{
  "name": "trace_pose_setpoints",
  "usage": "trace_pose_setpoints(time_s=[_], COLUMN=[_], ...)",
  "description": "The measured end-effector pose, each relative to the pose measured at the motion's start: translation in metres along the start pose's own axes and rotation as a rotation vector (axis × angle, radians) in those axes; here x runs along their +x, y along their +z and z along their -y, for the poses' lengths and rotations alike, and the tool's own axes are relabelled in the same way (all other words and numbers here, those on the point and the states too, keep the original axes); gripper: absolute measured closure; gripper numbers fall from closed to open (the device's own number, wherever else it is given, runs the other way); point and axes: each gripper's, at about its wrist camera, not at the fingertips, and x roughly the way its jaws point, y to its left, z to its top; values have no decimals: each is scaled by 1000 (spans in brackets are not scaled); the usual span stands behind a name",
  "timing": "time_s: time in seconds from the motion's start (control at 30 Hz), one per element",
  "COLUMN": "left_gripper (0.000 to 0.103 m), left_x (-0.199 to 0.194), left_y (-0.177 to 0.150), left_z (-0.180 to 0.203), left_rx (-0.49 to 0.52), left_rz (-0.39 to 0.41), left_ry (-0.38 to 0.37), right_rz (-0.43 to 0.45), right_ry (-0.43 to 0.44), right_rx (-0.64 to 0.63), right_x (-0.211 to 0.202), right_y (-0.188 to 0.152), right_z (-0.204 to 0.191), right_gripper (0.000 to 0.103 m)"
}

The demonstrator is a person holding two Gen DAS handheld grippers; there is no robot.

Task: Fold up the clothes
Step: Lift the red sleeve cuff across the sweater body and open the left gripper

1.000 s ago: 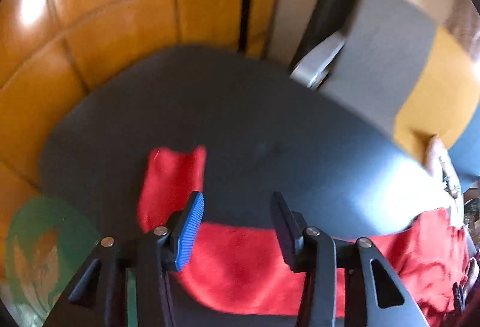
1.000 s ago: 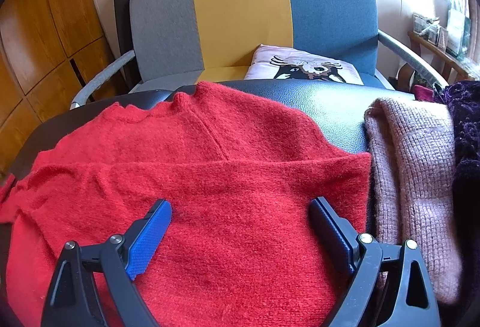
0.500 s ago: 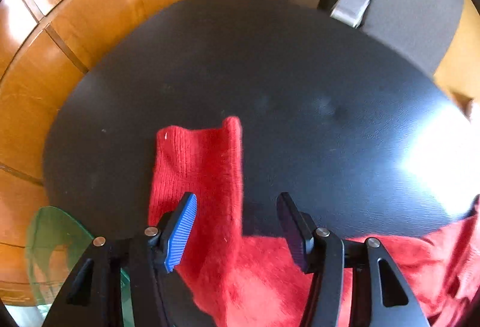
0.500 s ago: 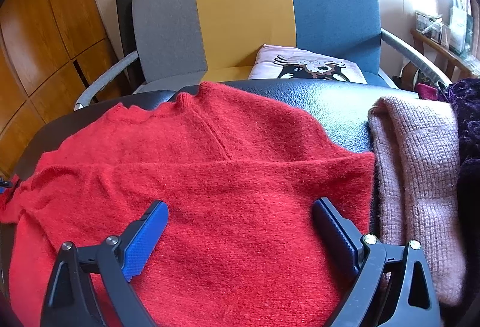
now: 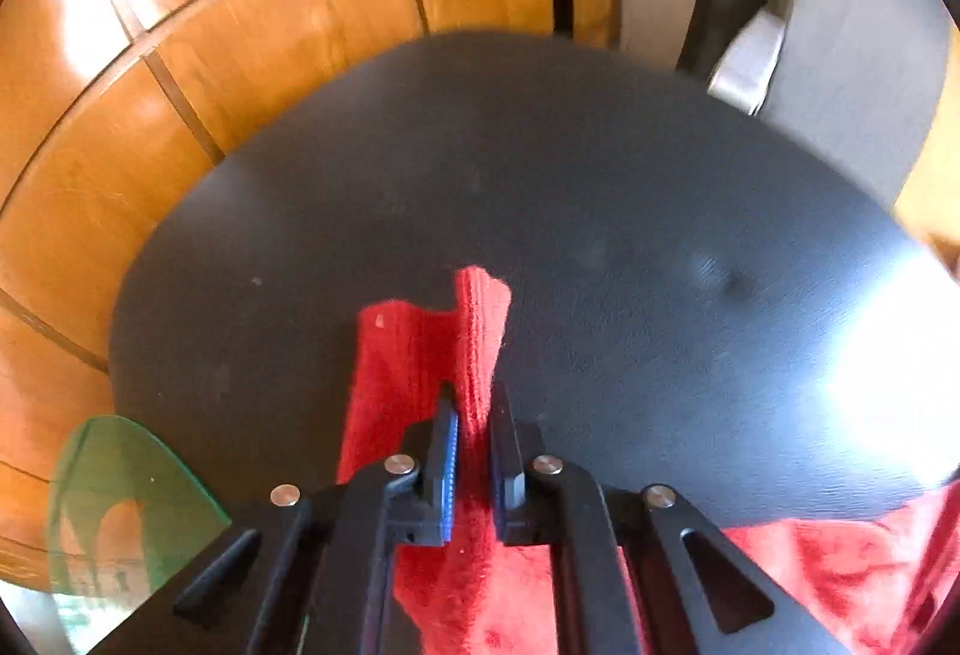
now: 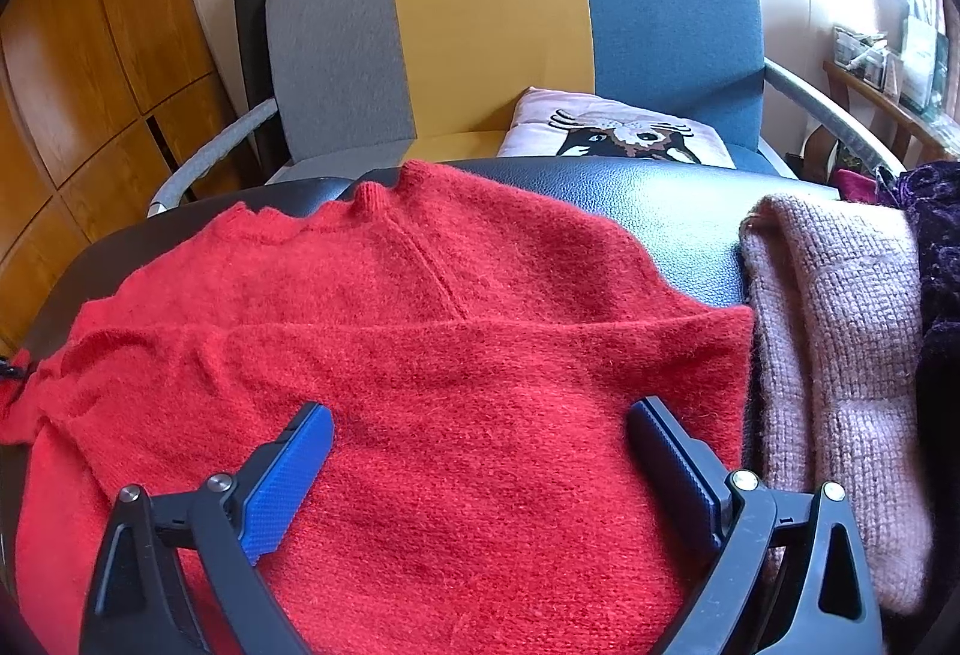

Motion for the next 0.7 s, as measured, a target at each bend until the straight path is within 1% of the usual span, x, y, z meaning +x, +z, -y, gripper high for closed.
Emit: trace_pose_setpoints(time_s=[0.03, 0.13, 0.17, 0.2, 0.3, 0.33, 0.4, 0.5, 0.57, 0.63, 0.7], left_gripper=[96, 97, 97, 97, 97, 97, 97, 96, 96, 96, 96], left_x=[-7, -43, -60, -69, -122, -142, -169, -205, -214, -227, -227], left_y=[2, -4, -5, -4, -16, -21, -32, -46, -61, -89, -122], left_z=[-1, -4, -1, 3, 24, 41, 69, 143, 189, 229, 270], left_rx=[-14, -52, -66, -69, -34, -9, 34, 133, 198, 269, 353], left_rz=[20, 89, 119, 139, 222, 246, 281, 301, 300, 283, 254], left_ry=[-24, -163, -235, -287, -461, -534, -623, -773, -817, -843, -848], right_rz=[0, -1, 0, 0, 0, 0, 0, 2, 0, -3, -7], right_ry=[0, -2, -2, -3, -3, -3, -2, 3, 1, -1, -5], right_rx=[0, -2, -2, -2, -2, -2, -2, 2, 0, -2, -7], right_x=[0, 1, 1, 1, 1, 1, 1, 1, 2, 2, 3], right_y=[0, 0, 0, 0, -1, -1, -1, -1, -1, -1, 0], right_z=[0, 0, 0, 0, 0, 0, 0, 1, 1, 1, 0], right_gripper=[2, 2, 2, 2, 2, 2, 2, 2, 2, 2, 2])
